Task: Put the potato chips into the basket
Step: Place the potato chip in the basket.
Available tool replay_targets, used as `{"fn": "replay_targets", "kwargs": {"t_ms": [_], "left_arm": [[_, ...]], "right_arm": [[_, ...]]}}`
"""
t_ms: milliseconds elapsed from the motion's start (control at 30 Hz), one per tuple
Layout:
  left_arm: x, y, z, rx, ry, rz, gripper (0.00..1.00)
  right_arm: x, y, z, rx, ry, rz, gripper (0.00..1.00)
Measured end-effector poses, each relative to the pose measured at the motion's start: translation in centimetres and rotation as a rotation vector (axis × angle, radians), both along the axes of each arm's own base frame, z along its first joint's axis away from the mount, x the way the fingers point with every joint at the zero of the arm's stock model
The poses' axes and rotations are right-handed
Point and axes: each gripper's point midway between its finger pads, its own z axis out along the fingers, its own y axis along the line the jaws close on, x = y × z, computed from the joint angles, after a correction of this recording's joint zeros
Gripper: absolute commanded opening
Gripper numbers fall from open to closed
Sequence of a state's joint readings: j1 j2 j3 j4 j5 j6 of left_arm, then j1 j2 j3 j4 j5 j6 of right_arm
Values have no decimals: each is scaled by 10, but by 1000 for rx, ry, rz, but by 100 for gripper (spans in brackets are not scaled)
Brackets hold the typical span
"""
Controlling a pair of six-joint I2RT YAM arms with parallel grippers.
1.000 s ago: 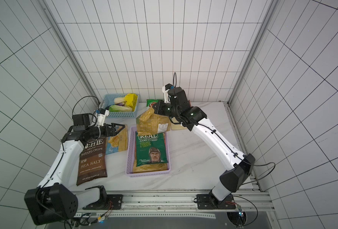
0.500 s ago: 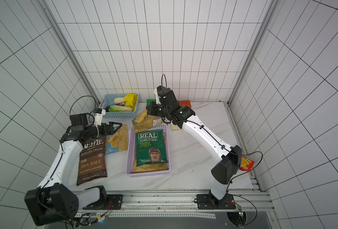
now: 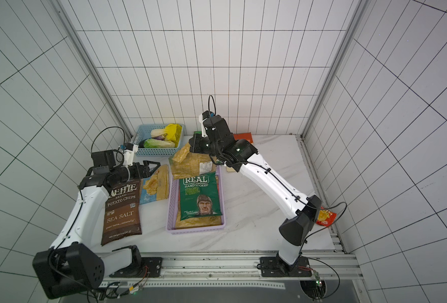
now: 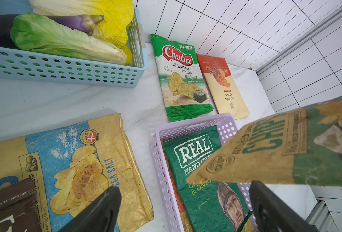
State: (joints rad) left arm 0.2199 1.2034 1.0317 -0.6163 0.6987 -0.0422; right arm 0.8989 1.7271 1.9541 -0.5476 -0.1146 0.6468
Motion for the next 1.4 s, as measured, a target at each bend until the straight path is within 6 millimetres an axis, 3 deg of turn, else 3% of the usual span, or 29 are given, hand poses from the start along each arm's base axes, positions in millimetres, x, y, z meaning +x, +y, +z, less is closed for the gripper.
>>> {"fn": "replay_targets", "kwargs": {"t_ms": [567,900,1400], "left_arm": [[0,0,0,-3,2,1,98],[0,0,1,-2,-2,1,98],[-1,0,2,-1,-4,1,98]], "right_arm": [[6,-1,-9,-29,-2,-38,0],[25,13,-47,-89,27,-66,0],[31,8,-46,-101,10,-106,0]]}}
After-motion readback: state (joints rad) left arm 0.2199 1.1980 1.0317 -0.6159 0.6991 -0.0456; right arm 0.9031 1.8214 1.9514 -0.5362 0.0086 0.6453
